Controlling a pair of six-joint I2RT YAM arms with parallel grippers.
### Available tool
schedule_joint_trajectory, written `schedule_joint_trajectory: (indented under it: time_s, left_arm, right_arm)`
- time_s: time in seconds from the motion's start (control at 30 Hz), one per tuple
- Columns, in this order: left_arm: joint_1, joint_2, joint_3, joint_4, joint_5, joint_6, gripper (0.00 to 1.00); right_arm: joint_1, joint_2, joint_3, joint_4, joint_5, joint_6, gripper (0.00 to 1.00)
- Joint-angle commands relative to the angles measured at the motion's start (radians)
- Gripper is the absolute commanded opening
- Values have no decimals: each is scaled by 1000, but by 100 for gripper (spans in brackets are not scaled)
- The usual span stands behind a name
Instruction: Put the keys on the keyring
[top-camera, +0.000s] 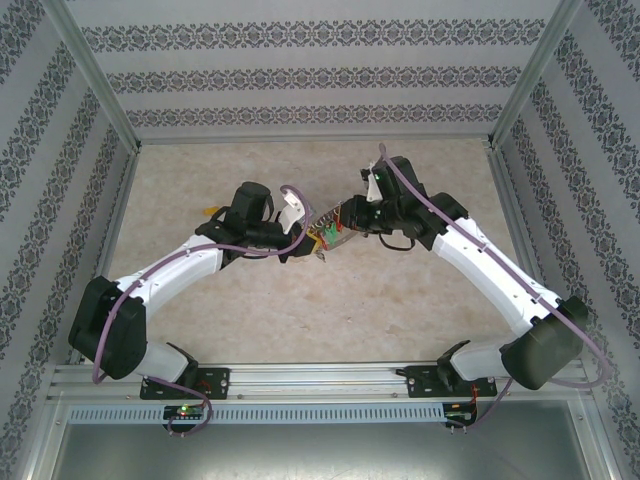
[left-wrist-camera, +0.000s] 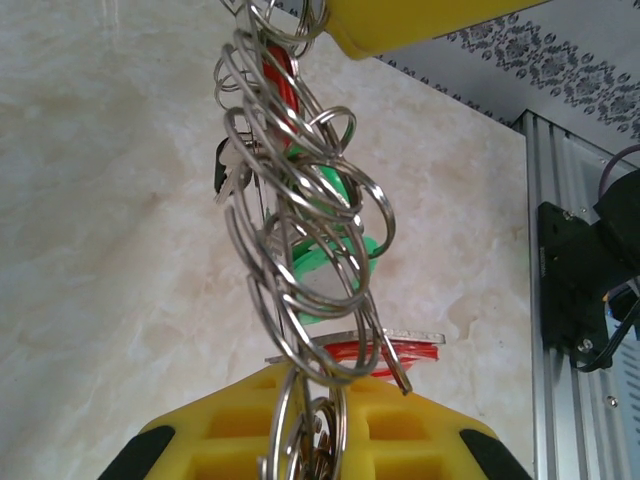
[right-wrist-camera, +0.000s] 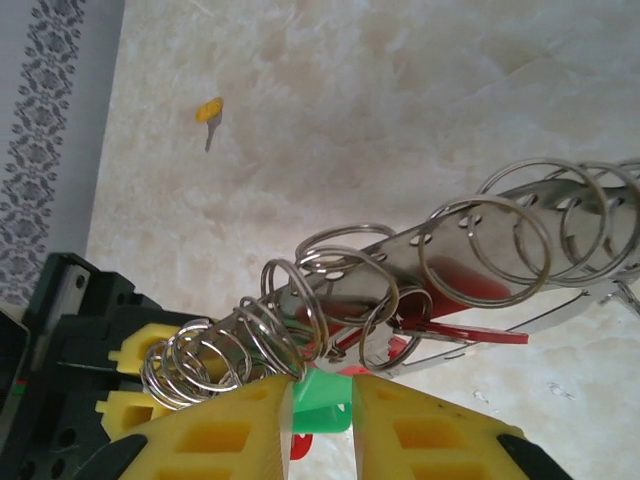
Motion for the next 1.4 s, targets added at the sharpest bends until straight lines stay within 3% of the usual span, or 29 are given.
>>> schedule_joint_trajectory:
  time_s: [0.0, 0.27, 0.6, 0.93, 1.37]
  left_arm:
    - [14, -26, -6, 96, 57, -45, 0]
    - [14, -19, -6, 104, 66, -58, 0]
    - [14, -14, -6, 103, 24, -80, 0]
    - [14, -10, -1, 117, 30, -103, 0]
    - [13, -18, -5, 131, 36, -119, 0]
  right_arm:
    - [-19, -19, -30, 50, -51, 41, 24]
    - [-30, -33, -51, 98, -98, 80, 24]
    - [-49, -93, -62, 45, -36, 123, 28]
    - [-42, -103, -140, 238, -128, 259, 29]
    - [-41, -65, -147, 305, -162, 321, 29]
